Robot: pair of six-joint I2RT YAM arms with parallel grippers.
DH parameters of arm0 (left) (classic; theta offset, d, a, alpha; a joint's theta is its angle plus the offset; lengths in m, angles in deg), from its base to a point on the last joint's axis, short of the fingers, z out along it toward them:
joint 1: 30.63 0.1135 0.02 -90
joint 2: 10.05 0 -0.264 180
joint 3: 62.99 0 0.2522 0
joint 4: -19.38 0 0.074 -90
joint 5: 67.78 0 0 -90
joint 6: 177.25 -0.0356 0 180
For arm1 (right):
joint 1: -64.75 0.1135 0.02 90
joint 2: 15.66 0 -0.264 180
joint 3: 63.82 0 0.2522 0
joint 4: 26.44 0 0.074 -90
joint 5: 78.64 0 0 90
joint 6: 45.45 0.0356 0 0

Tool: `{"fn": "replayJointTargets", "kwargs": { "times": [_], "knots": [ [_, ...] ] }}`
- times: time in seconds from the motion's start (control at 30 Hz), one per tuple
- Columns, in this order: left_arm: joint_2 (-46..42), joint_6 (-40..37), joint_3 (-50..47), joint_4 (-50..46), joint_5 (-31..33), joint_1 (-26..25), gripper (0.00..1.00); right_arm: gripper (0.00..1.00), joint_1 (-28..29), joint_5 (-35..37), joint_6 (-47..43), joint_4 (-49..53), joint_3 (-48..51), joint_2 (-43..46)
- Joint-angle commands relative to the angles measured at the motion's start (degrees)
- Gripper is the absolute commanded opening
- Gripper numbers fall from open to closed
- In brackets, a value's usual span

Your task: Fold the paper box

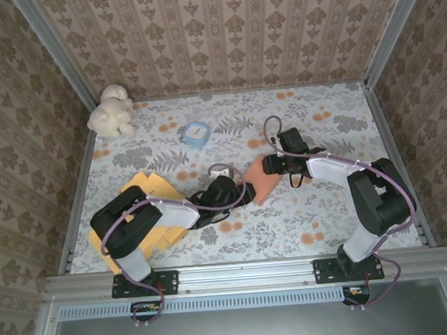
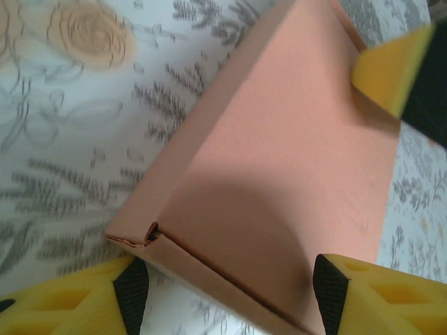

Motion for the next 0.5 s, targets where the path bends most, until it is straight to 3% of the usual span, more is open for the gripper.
{"fn": "replayJointTargets", "kwargs": {
  "times": [0.0, 0.23, 0.47],
  "knots": [
    [2.6, -3.6, 6.3, 0.4, -4.6, 1.8, 0.65, 0.55, 1.1, -2.3, 2.7, 0.1, 1.9, 3.2],
    [5.7, -11.3, 18.9, -8.5, -4.8, 3.8, 0.65, 0.55, -1.5, 2.0, 5.5, -4.9, 4.1, 7.8],
    [14.1, -15.5, 33.1, -14.0, -8.3, 5.5, 0.64, 0.55, -5.4, 4.5, 5.9, -9.3, 3.3, 7.7]
  ]
}}
